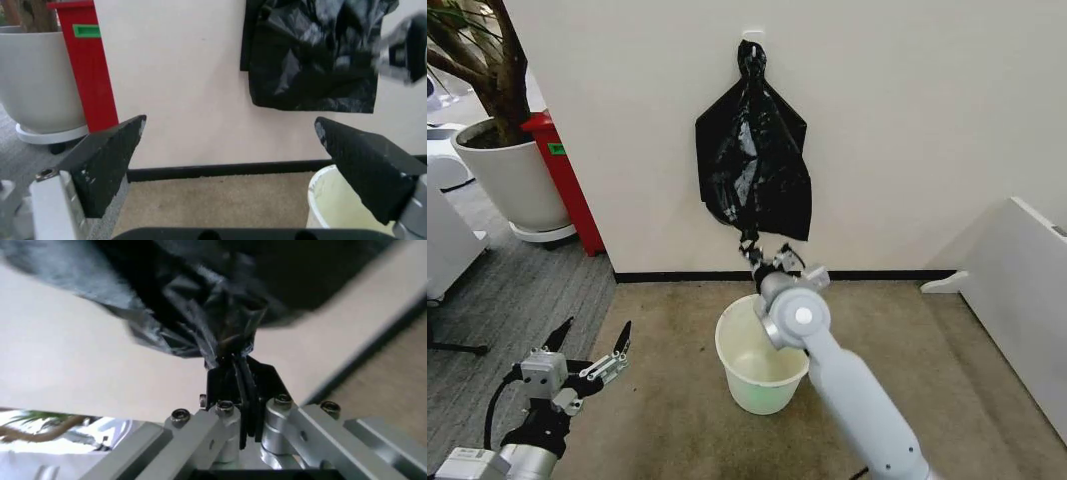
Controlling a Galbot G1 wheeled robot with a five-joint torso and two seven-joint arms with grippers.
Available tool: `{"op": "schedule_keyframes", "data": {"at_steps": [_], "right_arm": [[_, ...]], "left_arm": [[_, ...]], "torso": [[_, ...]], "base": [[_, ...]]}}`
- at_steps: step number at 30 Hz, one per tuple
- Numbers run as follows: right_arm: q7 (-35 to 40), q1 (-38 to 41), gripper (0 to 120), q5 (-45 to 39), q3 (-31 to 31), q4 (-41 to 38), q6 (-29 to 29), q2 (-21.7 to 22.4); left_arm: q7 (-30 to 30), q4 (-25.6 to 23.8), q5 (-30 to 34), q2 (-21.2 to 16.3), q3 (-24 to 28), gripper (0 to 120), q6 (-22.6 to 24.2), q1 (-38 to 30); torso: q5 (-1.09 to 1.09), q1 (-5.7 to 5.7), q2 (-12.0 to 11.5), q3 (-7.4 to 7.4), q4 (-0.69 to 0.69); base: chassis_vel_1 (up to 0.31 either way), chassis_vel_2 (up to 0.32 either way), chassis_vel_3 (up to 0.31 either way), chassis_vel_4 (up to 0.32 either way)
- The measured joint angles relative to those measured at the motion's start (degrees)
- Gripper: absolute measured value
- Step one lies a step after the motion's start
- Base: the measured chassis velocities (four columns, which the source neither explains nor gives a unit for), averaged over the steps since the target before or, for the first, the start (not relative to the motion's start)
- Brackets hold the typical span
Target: Place the garbage bag over the trash bin.
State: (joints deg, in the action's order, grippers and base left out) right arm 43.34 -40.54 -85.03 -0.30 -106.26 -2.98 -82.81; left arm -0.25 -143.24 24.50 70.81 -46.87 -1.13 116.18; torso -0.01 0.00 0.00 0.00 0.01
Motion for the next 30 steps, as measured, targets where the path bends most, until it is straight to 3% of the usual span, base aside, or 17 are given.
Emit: {"op": "schedule_keyframes", "data": {"at_steps": [3,6,7,11,14,15,17,20,23,24,30], "right_arm": [[-0.1,1.3,0,-0.1,0.0,-0.9,1.3,0.7],[0.5,1.1,0,-0.2,-0.7,-2.0,1.7,1.7],[0.5,1.1,0,-0.2,-0.7,-2.0,1.7,1.7],[0.8,0.5,0,-0.1,-1.4,-2.8,2.1,3.0],[0.8,0.4,0,0.0,-1.5,-2.8,2.2,3.7],[0.8,0.4,0,0.0,-1.5,-2.8,2.2,3.7],[0.6,0.3,0,0.2,-1.5,-2.8,2.3,4.1],[0.2,0.1,0,0.7,-1.7,-2.7,2.7,4.8],[0.0,0.1,0,1.0,-1.8,-2.3,2.9,4.8],[0.0,0.1,0,1.0,-1.8,-2.3,2.9,4.8],[-0.5,0.4,0,1.8,-1.9,-1.0,3.3,4.4]], "left_arm": [[-1.3,0.0,2.2,-1.9,-0.5,100,1.4,-0.9],[-4.2,0.0,7.6,-7.5,-1.3,100,4.3,-3.3],[-4.2,0.0,7.6,-7.5,-1.3,100,4.3,-3.3],[-9.9,0.0,16.6,-19.7,-1.8,100,7.3,-10.2],[-11.5,0.7,22.1,-26.0,-0.9,100,8.5,-14.7],[-11.5,0.7,22.1,-26.0,-0.9,100,8.5,-14.7],[-12.1,2.4,24.7,-29.5,0.2,100,9.2,-18.1],[-13.3,7.4,29.4,-36.2,3.7,100,11.2,-29.2],[-14.0,11.3,31.6,-39.2,8.3,100,12.3,-38.0],[-14.0,11.3,31.6,-39.2,8.3,100,12.3,-38.0],[-16.6,19.5,34.5,-40.8,27.7,100,14.4,-62.1]], "torso": [[0.01,0.00,0.0,0.00,0.00],[0.01,0.00,0.0,0.00,0.01],[0.01,0.00,0.0,0.00,0.01],[0.00,0.00,0.0,0.00,-0.05],[0.02,0.00,0.0,0.01,0.00],[0.02,0.00,0.0,0.01,0.00],[0.00,0.00,0.0,0.01,0.01],[0.00,0.00,0.0,0.01,-0.02],[0.02,0.00,0.0,0.01,-0.02],[0.02,0.00,0.0,0.01,-0.02],[0.03,0.00,0.0,0.01,-0.01]], "base": [[0.000,0.000,0.000,0.000],[0.000,0.000,0.000,0.000],[0.000,0.000,0.000,0.000],[0.000,0.000,0.000,0.000],[0.000,0.000,0.000,0.000],[0.000,0.000,0.000,0.000],[0.000,0.000,0.000,0.000],[0.000,0.000,0.000,0.000],[0.000,0.000,0.000,0.000],[0.000,0.000,0.000,0.000],[0.000,0.000,0.000,0.000]]}}
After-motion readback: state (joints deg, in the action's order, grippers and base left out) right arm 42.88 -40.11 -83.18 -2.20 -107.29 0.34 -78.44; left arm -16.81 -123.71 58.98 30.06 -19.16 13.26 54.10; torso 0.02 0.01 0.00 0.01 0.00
